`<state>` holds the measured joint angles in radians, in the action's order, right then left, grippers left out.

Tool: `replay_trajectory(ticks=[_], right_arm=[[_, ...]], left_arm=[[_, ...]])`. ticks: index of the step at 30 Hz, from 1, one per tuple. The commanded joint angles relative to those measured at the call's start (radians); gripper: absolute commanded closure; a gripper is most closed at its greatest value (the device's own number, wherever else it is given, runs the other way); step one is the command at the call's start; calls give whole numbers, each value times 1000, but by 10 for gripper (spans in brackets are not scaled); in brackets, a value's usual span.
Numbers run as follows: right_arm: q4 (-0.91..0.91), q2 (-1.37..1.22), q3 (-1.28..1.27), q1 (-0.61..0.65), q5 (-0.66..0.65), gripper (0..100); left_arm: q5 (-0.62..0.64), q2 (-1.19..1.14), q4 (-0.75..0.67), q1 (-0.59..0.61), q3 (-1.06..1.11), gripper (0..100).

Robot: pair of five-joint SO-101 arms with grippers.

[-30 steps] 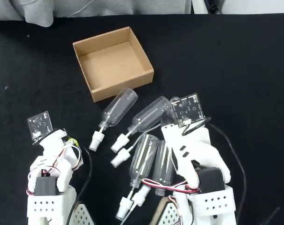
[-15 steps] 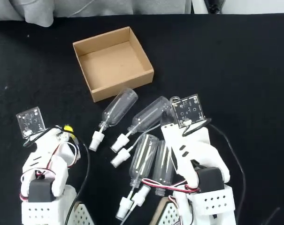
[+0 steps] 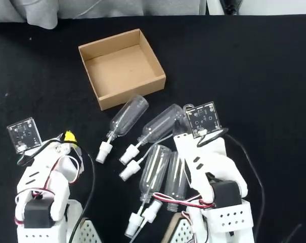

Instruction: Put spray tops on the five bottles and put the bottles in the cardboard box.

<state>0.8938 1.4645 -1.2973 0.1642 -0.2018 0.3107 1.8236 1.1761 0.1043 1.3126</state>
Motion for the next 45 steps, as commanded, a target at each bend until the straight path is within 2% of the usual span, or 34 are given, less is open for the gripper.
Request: replay_trajectory(ticks=[1,7,12,22,32,38,42,45], right_arm=[[-32,19,4,-11,15,847],[-32,19,4,-12,15,847],[-69,22,-21,-12,11,847],[-83,22,-31,-14,9,847],[-83,22,-31,-14,8,847],[-83,22,-31,-14,8,847],[-83,22,-30,-15,9,847],[-83,22,-27,-26,14,847]], left_arm=[[2,-5,14,-15,-91,971],[2,-6,15,-104,-70,971],[2,-34,14,-120,-62,972],[26,-428,14,-122,-180,972],[28,-598,14,-171,-185,966],[31,-664,15,-237,-186,855],[60,-697,31,-272,-203,845],[60,-724,80,-348,-245,845]])
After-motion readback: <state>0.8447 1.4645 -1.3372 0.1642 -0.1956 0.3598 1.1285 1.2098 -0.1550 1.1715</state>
